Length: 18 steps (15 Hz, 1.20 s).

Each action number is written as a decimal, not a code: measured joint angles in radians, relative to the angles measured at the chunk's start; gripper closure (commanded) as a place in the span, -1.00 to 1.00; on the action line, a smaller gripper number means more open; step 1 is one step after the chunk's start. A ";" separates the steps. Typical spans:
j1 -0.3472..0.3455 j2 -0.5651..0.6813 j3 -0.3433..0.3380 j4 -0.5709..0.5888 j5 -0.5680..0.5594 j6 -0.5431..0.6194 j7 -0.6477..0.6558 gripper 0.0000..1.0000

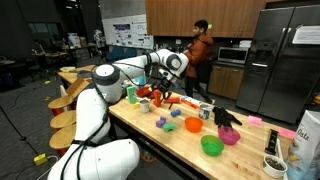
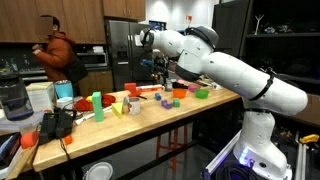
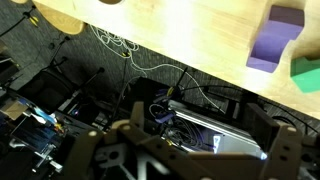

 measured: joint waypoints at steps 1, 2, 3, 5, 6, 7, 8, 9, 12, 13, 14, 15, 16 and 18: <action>0.011 0.014 -0.024 -0.002 -0.009 -0.005 0.000 -1.00; 0.021 0.030 -0.046 -0.002 -0.017 -0.010 0.001 -1.00; 0.029 0.046 -0.064 -0.002 -0.023 -0.017 0.001 -1.00; 0.038 0.078 -0.088 0.006 -0.036 -0.036 0.001 -1.00; 0.038 0.092 -0.093 0.015 -0.042 -0.046 0.001 -1.00; 0.038 0.105 -0.096 0.026 -0.048 -0.052 0.001 -1.00; 0.038 0.118 -0.099 0.037 -0.055 -0.057 0.001 -1.00; 0.037 0.130 -0.101 0.049 -0.063 -0.059 0.001 -1.00; 0.038 0.152 -0.107 0.081 -0.082 -0.060 0.001 -1.00; 0.039 0.153 -0.103 0.081 -0.082 -0.059 0.001 -1.00; 0.039 0.154 -0.102 0.081 -0.082 -0.059 0.001 -1.00; 0.038 0.155 -0.102 0.081 -0.082 -0.059 0.001 -1.00; 0.037 0.155 -0.102 0.081 -0.082 -0.059 0.001 -1.00; 0.037 0.155 -0.101 0.080 -0.082 -0.059 0.001 -1.00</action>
